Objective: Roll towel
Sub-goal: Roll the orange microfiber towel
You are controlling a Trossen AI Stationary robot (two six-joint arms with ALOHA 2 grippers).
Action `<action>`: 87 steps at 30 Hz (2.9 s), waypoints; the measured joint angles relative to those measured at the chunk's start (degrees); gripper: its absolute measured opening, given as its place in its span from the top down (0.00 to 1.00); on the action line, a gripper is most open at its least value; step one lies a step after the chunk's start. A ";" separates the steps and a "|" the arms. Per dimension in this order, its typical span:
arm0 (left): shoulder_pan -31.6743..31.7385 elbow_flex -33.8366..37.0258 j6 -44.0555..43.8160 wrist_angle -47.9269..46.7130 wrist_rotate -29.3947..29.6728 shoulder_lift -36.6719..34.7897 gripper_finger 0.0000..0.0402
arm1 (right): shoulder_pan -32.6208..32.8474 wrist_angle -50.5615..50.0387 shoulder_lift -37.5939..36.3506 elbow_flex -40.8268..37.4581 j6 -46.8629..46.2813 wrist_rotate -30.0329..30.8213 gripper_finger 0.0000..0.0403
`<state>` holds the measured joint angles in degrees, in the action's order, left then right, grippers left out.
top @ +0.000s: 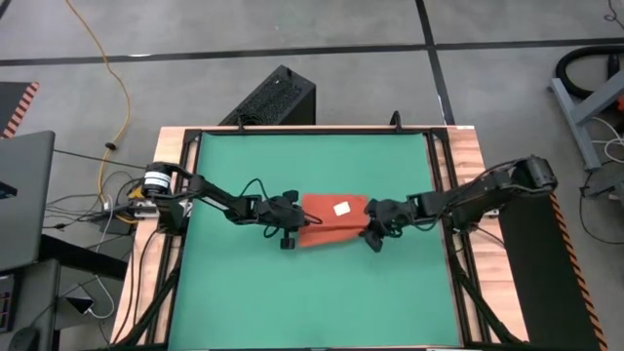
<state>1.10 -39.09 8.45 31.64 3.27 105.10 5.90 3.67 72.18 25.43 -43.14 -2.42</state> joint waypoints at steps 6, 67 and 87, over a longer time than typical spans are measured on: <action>0.00 -0.02 -0.04 -0.27 0.02 0.00 1.00 | -3.55 -2.14 0.35 0.02 -6.84 -2.28 0.91; -0.34 -1.79 15.84 -8.66 9.63 -3.01 1.00 | -15.63 0.20 20.35 12.20 -1.32 -18.90 0.91; 2.67 -1.79 17.39 -12.61 2.61 -5.14 1.00 | -18.51 -5.23 17.43 12.22 -1.85 -23.38 0.91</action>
<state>3.77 -40.88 25.84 19.03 5.88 99.96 -12.61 -1.56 89.62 37.65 -44.99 -25.79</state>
